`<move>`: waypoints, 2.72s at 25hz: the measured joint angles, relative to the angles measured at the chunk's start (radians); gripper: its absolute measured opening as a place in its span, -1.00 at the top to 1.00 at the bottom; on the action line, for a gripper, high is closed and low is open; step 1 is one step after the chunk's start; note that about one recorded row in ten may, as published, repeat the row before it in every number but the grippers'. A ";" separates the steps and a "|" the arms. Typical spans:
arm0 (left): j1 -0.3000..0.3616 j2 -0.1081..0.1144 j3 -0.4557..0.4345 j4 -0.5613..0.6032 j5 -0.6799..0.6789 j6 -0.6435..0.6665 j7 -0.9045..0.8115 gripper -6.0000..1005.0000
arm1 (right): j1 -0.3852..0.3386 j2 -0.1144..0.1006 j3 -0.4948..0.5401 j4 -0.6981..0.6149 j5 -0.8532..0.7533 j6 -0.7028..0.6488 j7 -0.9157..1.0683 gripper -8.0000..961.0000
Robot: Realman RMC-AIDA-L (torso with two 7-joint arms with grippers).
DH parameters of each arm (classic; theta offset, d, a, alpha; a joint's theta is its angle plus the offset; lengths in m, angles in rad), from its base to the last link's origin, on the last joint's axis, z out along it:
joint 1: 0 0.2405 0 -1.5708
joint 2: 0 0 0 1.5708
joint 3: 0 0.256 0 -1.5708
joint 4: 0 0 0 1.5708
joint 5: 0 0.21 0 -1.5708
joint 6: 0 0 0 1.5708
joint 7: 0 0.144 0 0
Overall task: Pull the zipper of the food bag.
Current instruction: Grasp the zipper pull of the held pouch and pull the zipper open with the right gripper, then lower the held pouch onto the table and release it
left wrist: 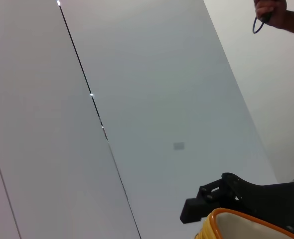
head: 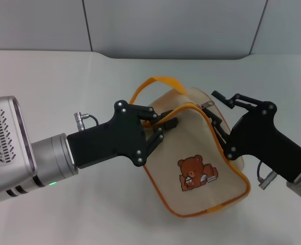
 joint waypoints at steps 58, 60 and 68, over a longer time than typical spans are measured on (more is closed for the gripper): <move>0.175 -0.007 -0.179 -0.241 -0.010 -0.210 0.002 0.87 | -0.305 -0.007 0.208 0.041 -0.071 -0.102 0.223 0.38; 0.193 -0.007 -0.182 -0.274 -0.011 -0.212 0.003 0.88 | -0.300 -0.008 0.209 0.032 -0.071 -0.111 0.263 0.19; 0.199 0.007 -0.176 -0.273 0.038 -0.159 -0.044 0.58 | -0.252 -0.013 0.189 -0.261 -0.099 -0.144 0.908 -0.38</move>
